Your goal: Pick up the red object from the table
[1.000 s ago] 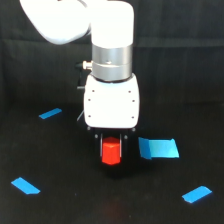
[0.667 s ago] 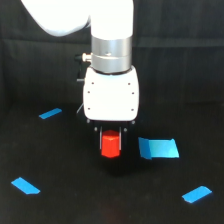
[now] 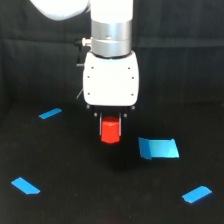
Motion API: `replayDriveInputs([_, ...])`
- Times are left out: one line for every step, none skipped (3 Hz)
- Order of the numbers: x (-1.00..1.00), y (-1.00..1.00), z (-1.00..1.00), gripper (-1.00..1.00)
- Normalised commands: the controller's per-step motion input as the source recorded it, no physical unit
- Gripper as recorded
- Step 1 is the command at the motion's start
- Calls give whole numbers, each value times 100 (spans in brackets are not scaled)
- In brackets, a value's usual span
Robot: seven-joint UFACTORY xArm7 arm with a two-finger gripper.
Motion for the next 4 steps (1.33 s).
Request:
replayDriveInputs([-4, 10, 85, -92])
replayDriveInputs([1, 16, 55, -100])
replayDriveInputs([3, 12, 16, -100])
replayDriveInputs([2, 7, 0, -91])
